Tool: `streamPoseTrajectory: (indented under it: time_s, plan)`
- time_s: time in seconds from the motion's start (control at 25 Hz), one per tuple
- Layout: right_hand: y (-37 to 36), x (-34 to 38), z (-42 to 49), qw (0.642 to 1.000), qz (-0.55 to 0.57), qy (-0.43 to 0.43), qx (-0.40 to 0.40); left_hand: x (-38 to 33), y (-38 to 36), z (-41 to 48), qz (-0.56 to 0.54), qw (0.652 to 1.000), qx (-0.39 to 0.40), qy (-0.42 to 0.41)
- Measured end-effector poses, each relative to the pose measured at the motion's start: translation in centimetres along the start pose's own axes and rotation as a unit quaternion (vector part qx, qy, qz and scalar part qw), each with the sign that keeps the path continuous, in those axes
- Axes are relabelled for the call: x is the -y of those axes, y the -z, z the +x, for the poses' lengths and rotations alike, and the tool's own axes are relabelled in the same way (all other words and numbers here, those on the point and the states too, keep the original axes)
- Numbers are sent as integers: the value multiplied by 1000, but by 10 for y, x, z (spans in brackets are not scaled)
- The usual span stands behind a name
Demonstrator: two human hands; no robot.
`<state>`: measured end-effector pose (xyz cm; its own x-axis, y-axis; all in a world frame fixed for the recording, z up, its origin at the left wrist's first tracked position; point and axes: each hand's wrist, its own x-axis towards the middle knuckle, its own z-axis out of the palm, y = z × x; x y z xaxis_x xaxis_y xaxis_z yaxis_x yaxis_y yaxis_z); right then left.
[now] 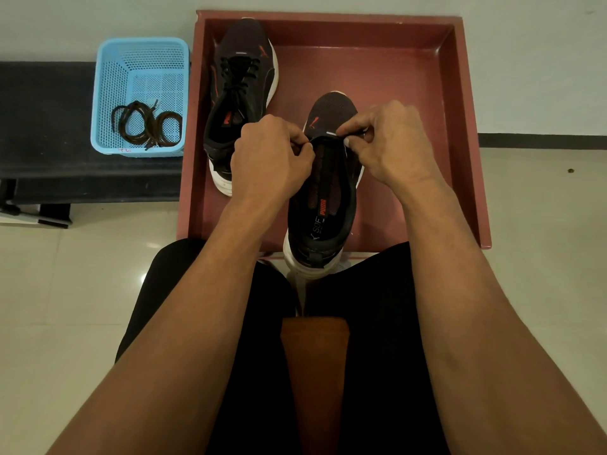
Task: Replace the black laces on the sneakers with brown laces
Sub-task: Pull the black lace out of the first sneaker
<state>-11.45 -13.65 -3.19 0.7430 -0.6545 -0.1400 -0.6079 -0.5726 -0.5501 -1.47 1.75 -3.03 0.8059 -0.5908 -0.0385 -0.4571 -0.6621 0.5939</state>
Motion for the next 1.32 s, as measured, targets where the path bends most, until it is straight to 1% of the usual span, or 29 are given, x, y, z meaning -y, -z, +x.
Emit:
streamPoseTrajectory:
  time_s: [0.2, 0.4, 0.52, 0.6, 0.84, 0.96, 1.0, 1.08, 1.2, 1.28, 1.32]
  plan:
    - [2, 1, -1, 999, 23, -41, -20, 1, 0, 1, -2, 1000, 4, -6]
    - [1, 9, -5, 998, -42, -42, -12, 2, 1, 1, -1, 1000, 6, -7]
    - [0, 9, -6, 997, -45, -58, -16, 2, 2, 1, -2, 1000, 12, -2]
    - [3, 9, -5, 995, -31, -87, -38, 1, 2, 0, -4, 1000, 15, -1]
    - [21, -11, -2, 970, 9, -186, -157, 14, 4, -1, -7, 1000, 15, -1]
    - [22, -19, 1, 964, 9, -203, -171, 15, 6, -2, -9, 1000, 8, -4]
    - [21, -19, 2, 969, 7, -192, -158, 15, 6, -2, -9, 1000, 6, -4]
    - [17, -17, 3, 983, -4, -151, -107, 14, 5, -1, -8, 1000, 6, -3]
    - [12, -4, 0, 998, -43, -35, -22, 13, 4, -1, -8, 1000, 10, -1]
    - [10, 3, -3, 998, -32, 42, 18, 12, 4, -1, -6, 1000, 11, -2]
    - [9, 5, -4, 997, -26, 60, 34, 12, 4, 0, -4, 1000, 12, -3]
